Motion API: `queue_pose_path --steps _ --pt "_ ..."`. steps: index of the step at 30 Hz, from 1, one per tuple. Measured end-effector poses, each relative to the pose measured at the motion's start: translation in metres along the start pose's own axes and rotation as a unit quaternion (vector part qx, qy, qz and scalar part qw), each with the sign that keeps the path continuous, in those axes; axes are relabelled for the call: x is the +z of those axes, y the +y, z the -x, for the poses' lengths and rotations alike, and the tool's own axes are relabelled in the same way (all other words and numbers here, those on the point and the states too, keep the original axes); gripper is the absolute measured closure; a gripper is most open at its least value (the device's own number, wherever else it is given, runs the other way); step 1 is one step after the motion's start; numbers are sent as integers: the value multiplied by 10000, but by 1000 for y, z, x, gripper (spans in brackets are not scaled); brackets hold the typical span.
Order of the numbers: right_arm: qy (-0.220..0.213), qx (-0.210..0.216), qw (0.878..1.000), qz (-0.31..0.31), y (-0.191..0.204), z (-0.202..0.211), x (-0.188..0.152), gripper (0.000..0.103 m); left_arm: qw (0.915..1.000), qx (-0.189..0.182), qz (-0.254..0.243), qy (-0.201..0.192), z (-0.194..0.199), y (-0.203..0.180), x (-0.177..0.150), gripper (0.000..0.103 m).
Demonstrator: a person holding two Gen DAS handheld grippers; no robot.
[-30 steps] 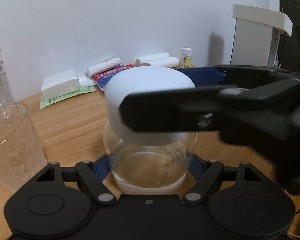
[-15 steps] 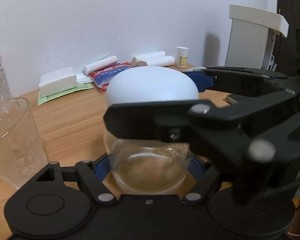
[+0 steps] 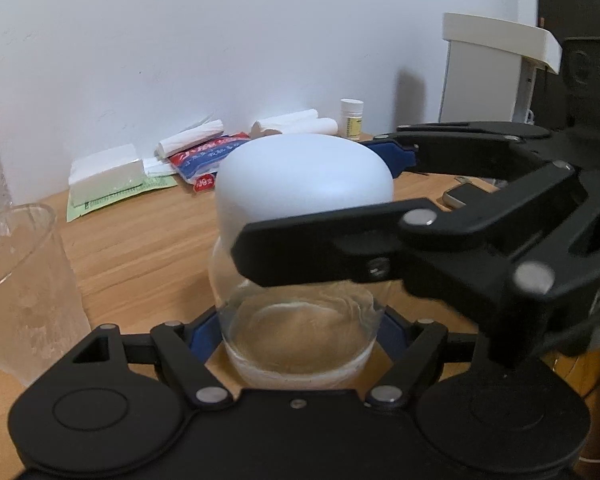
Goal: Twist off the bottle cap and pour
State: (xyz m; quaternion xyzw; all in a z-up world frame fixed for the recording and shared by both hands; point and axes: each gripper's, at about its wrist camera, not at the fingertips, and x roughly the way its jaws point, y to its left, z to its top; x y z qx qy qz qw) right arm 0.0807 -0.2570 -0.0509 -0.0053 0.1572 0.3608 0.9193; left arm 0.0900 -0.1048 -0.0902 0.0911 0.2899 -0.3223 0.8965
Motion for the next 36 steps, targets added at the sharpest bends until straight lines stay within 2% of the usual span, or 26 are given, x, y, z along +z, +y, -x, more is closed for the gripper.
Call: queue_pose_path --steps 3,8,14,16,18,20,24,26,28,30,35,36 --pt "-27 289 9996 69 -8 2 -3 34 9999 -100 -76 5 0 4 0 24" --pt "-161 1089 9936 252 -32 3 -9 34 9990 -376 -199 120 1 14 3 24" --pt "-61 1444 9883 487 -40 1 -5 34 9989 -405 -169 173 0 12 8 24" --pt "-21 1374 9896 432 -38 1 -4 34 9992 -331 -116 173 -3 8 7 24" --pt "-48 1122 9933 276 -33 2 -5 29 9995 -272 -28 156 -4 12 6 23" --pt "-125 827 9965 85 -26 4 -6 17 9998 -169 19 95 -6 12 4 23" --pt "-269 247 9978 -545 -10 8 -6 16 9998 -75 195 21 5 9 -2 22" --pt "-375 -101 9970 -670 -3 9 -7 16 9996 -3 211 -189 9 8 -3 15" --pt "-418 -313 9975 -473 5 8 -9 16 9991 170 222 -330 14 7 -3 0" --pt "-314 -299 9984 -356 8 4 -10 16 9983 288 275 -432 17 7 -3 0" --pt "-317 -315 9984 -348 8 0 -8 17 9979 148 507 -382 14 13 -5 1" --pt "-319 -321 9984 -348 8 0 -8 17 9978 132 535 -363 13 14 -5 6"
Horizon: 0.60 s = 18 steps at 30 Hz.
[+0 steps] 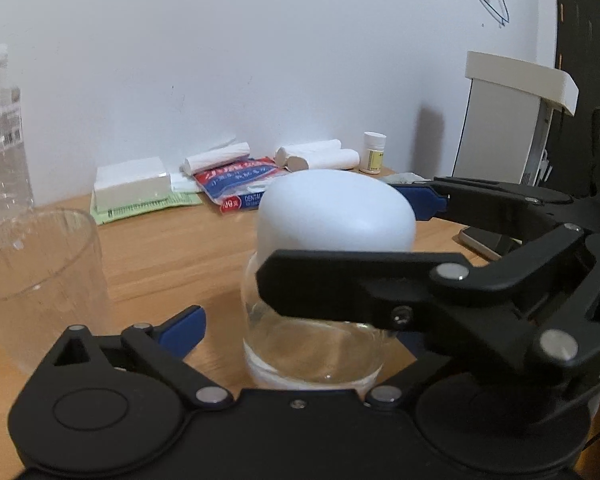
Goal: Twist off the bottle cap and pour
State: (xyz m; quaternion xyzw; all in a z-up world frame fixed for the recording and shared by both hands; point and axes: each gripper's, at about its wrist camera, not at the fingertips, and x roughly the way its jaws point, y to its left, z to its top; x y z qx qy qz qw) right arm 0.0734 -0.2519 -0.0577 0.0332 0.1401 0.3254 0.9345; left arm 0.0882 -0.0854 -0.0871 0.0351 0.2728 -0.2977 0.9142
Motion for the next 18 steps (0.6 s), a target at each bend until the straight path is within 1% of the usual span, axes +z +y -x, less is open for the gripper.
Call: queue_pose_path --steps 1,3,4,8,11,14,18 --pt "14 -9 10000 -2 -1 0 0 17 10000 -7 6 54 -2 0 0 14" --pt "51 -100 9999 4 -2 -2 1 17 9998 73 -49 193 -3 -4 -1 22" --pt "44 -98 9999 -8 -3 -2 2 17 9996 133 -90 251 -3 -7 -1 23" --pt "122 -7 9999 -78 -4 0 4 17 9995 173 -93 234 -2 -8 -2 23" --pt "168 -101 9998 -31 -1 -3 5 17 9995 210 -114 230 -2 -9 -2 23" --pt "108 -48 9999 -93 0 -6 6 17 9992 278 -134 236 -6 -11 -1 23" --pt "147 -133 9998 -95 0 -10 6 17 9992 281 -116 244 -8 -12 -1 23"
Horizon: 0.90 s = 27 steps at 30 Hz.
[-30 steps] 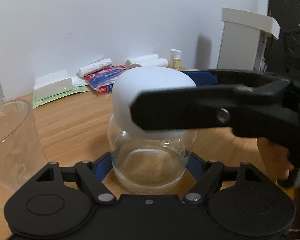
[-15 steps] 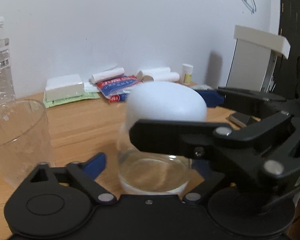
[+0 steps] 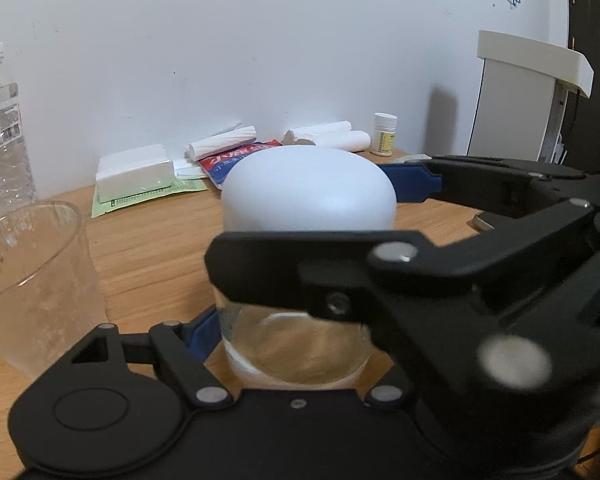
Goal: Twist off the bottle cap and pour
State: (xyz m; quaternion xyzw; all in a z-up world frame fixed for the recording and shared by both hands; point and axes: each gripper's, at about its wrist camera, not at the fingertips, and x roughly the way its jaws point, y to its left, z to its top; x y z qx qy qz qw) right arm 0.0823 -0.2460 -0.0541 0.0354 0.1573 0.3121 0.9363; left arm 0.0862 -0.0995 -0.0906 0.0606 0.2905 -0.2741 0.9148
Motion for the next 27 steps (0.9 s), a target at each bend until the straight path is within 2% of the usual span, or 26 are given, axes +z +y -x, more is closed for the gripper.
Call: queue_pose_path --steps 2,4,13,15,20,27 --pt "21 -37 10000 -8 0 -1 0 29 10000 -15 6 4 0 0 0 23" --pt "42 -63 10000 -46 -1 -2 0 33 10000 -33 -12 11 -2 -2 2 23" --pt "48 -124 9998 130 2 1 -2 34 9999 -124 -113 11 -2 1 2 24" --pt "94 -42 9994 331 1 2 -3 34 9996 -209 -192 19 -2 3 3 24" --pt "299 177 9985 419 -8 0 5 34 9985 -419 -344 31 -3 7 3 24" --pt "370 615 9960 535 -25 1 7 34 9961 -653 -598 38 -2 10 3 24"
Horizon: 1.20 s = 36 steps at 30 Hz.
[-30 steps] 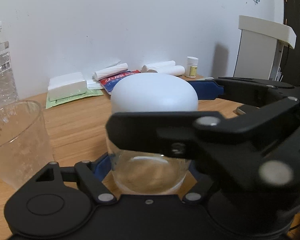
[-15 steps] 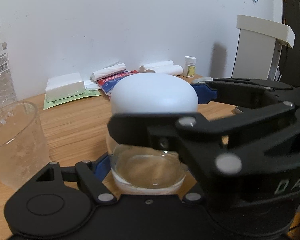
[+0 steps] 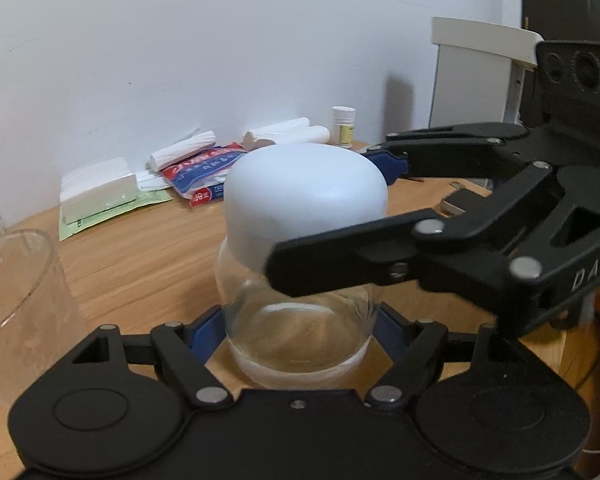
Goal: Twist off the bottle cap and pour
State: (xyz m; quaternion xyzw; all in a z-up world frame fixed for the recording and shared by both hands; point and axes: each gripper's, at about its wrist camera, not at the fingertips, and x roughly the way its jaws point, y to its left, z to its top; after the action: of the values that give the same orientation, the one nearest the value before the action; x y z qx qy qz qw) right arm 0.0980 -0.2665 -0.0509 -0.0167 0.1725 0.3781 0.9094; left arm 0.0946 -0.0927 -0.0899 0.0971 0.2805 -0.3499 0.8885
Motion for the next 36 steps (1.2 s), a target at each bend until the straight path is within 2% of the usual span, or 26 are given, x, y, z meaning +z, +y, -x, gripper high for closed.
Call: queue_pose_path --steps 5,9,14,16,18,19,25,30,33,36 --pt "46 558 9982 215 -15 4 -1 35 9999 -112 -72 29 1 3 0 24" --pt "86 671 9974 259 -16 4 0 34 10000 -87 -1 10 0 2 -1 23" --pt "7 557 9983 -167 -15 2 -2 30 9998 -32 201 38 -3 6 0 23" --pt "-73 463 9983 -351 -16 1 -1 25 9997 17 238 25 -4 6 1 21" --pt "-115 434 9978 -487 -17 0 1 25 9996 81 281 2 -4 6 2 11" --pt "-125 379 9979 -508 -17 -1 3 25 9993 134 337 -7 -5 7 3 9" --pt "-52 161 9984 -534 -14 -10 7 24 9975 60 708 -51 -7 14 7 9" --pt "-89 58 9987 -502 -9 -10 10 29 9968 135 755 -239 -8 12 11 10" --pt "-87 28 9986 -527 -8 -10 9 29 9956 36 899 -271 -9 12 12 19" --pt "-96 -15 9984 -554 -8 -12 8 30 9959 67 858 -295 -9 11 12 20"
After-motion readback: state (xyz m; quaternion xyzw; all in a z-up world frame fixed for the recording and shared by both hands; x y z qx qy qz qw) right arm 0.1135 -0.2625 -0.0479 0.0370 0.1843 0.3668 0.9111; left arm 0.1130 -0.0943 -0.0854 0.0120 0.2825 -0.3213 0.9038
